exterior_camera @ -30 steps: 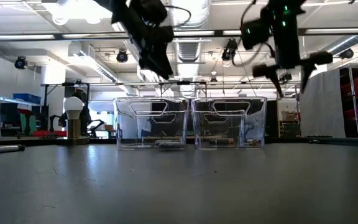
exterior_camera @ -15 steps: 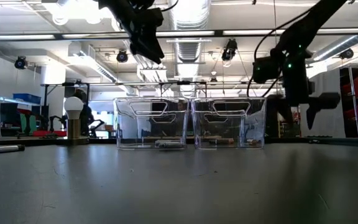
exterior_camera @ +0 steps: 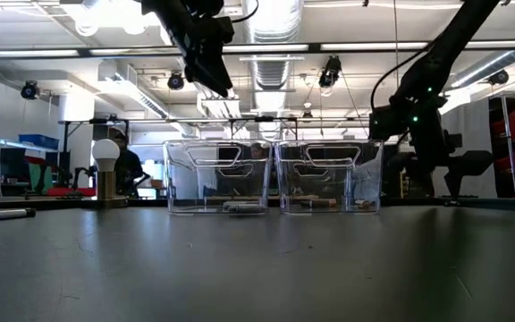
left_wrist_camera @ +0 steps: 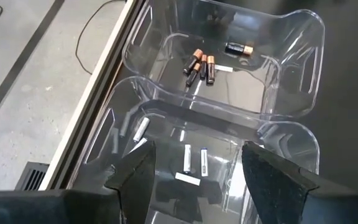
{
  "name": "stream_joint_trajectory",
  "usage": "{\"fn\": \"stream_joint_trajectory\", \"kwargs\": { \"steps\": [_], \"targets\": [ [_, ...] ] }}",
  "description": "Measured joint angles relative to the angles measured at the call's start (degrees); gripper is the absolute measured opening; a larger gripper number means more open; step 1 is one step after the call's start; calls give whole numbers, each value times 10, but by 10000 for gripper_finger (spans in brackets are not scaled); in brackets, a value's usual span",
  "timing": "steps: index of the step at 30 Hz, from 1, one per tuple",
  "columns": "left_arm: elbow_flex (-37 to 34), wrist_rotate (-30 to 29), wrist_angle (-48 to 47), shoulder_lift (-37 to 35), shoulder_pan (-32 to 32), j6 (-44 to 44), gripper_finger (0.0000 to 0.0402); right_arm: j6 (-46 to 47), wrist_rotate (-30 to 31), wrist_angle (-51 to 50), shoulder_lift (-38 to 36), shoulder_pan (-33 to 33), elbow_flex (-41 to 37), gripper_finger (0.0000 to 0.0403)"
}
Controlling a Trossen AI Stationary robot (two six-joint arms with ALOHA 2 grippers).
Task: Sort batteries
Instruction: Put the brown battery into the right transparent bin
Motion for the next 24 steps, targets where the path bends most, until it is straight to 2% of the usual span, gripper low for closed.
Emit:
{"fn": "stream_joint_trajectory", "kwargs": {
  "steps": [10, 17, 24],
  "targets": [
    [0, -3, 0, 1, 0, 3, 216, 47, 24, -1, 25, -6, 11, 219],
    [0, -3, 4, 1, 1, 6, 216, 61, -24, -26, 51, 0, 10, 219],
    [0, -4, -27, -1, 6, 6, 216, 81, -38, -46, 63, 16, 4, 211]
  ]
}}
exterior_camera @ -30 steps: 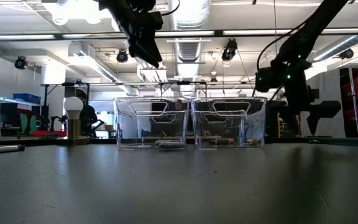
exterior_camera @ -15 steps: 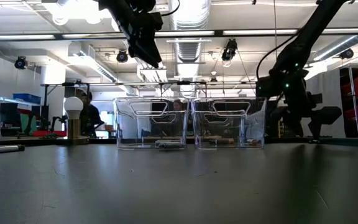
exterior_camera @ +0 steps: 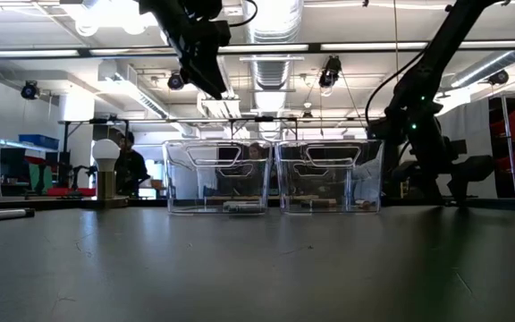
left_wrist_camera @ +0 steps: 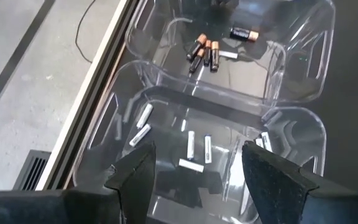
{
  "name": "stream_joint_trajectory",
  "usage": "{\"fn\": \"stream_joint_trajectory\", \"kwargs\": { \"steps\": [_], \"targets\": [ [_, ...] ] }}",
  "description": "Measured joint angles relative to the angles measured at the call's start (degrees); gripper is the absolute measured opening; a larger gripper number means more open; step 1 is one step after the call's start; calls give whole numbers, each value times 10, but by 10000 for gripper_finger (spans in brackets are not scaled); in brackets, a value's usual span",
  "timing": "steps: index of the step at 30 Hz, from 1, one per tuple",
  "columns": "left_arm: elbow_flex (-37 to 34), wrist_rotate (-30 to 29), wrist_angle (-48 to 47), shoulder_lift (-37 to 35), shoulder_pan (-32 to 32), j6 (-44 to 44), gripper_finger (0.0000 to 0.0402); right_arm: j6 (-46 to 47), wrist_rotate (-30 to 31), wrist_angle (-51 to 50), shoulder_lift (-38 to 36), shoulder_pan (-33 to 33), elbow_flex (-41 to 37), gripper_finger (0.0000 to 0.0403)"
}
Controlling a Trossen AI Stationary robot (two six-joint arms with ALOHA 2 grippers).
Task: Sort batteries
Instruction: Put the brown battery into the right transparent bin
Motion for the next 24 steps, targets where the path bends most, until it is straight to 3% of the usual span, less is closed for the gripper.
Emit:
{"fn": "stream_joint_trajectory", "kwargs": {
  "steps": [13, 20, 24],
  "targets": [
    [-26, 0, 5, -52, 6, 0, 216, 8, -58, -40, -72, 24, -5, 130],
    [-114, 0, 65, -115, 6, -15, 216, -193, -44, 13, -111, 40, 27, 97],
    [-167, 0, 100, -149, 6, -24, 216, -211, -23, 9, -94, 37, 85, 79]
  ]
}}
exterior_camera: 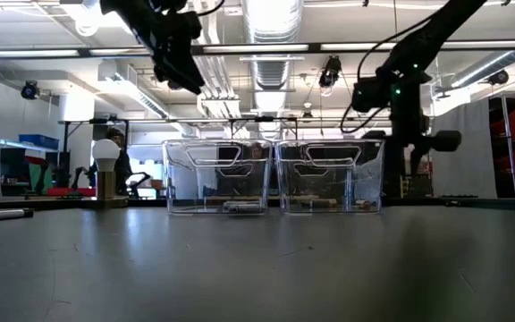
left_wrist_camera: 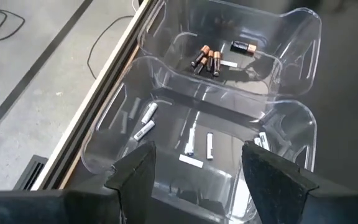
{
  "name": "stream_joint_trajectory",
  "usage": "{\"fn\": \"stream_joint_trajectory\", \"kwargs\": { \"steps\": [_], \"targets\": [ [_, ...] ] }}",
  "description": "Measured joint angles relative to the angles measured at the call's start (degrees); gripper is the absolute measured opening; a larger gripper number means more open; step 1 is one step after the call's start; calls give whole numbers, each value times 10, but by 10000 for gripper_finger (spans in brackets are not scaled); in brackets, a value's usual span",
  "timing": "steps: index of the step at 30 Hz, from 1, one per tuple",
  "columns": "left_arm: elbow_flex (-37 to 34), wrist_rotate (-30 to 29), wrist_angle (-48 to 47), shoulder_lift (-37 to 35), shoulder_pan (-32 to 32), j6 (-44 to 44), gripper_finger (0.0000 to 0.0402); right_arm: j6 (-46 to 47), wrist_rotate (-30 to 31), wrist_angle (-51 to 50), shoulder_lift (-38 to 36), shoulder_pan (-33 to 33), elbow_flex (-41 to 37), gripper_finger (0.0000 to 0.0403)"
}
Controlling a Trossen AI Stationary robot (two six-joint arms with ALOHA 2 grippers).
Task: Sort batteries
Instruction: Put the brown battery into the right transparent bin
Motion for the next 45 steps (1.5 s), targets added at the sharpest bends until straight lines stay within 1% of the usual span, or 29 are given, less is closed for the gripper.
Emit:
{"fn": "stream_joint_trajectory", "kwargs": {
  "steps": [2, 5, 10, 13, 16, 23, 27, 30, 33, 40, 45],
  "targets": [
    [-17, 0, 2, -13, 0, -3, 216, 23, 13, -1, 11, -11, 22, 70],
    [-36, 0, 0, -31, 0, -19, 216, 59, 18, -3, 32, -43, 47, 62],
    [-56, 1, -6, -66, 0, -52, 216, 97, -21, -53, 73, -92, 60, 66],
    [-62, 1, -7, -84, 0, -62, 216, 131, -37, -57, 91, -105, 53, 83],
    [-62, 1, -5, -97, 0, -62, 216, 162, -33, -56, 106, -107, 46, 107],
    [-62, -1, -5, -106, 0, -68, 216, 157, 2, -55, 130, -110, 44, 167],
    [-62, -1, -7, -106, 0, -86, 216, 157, 7, -63, 145, -116, 42, 180],
    [-62, -1, -7, -106, 0, -92, 216, 177, 22, -79, 155, -115, 49, 171],
    [-63, -1, -8, -104, 0, -99, 216, 187, 22, -96, 166, -115, 57, 150],
    [-64, 0, -13, -103, 0, -104, 216, 191, 22, -121, 182, -106, 61, 87],
    [-64, 0, -23, -103, 0, -105, 216, 191, 27, -116, 189, -94, 58, 38]
  ]
}}
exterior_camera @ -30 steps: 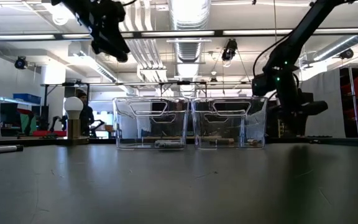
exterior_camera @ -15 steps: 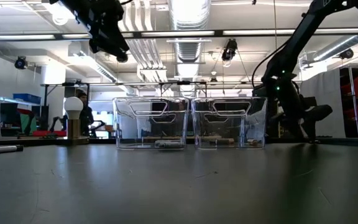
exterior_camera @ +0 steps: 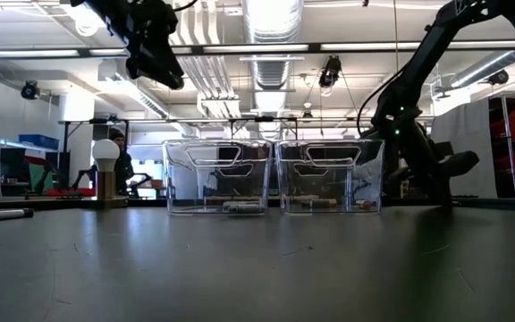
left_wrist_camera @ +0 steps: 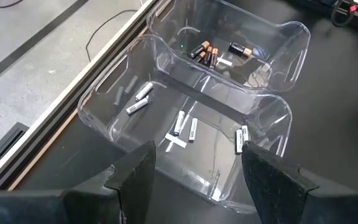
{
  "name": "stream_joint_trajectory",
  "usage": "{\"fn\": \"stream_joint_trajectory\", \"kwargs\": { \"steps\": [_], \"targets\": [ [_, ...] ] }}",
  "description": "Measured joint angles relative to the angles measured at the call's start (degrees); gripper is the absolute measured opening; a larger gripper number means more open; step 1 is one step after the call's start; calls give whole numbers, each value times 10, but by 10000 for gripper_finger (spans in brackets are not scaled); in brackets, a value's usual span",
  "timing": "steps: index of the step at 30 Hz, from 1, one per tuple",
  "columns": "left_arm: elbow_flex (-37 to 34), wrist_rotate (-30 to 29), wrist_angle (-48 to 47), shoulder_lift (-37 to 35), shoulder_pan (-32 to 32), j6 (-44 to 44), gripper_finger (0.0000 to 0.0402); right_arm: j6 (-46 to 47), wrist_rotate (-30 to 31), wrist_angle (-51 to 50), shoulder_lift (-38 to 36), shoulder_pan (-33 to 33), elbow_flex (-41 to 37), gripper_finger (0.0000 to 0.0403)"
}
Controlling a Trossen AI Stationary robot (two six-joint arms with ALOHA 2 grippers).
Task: Sort batteries
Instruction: Put the brown battery into the right transparent bin
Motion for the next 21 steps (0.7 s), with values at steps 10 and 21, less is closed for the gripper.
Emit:
{"fn": "stream_joint_trajectory", "kwargs": {
  "steps": [10, 21],
  "targets": [
    [0, 0, -15, -5, 0, 5, 216, -80, -54, 6, -40, 21, 3, 10],
    [0, 1, -5, -17, 0, 45, 216, -393, -81, -30, -60, -4, 115, 12]
  ]
}}
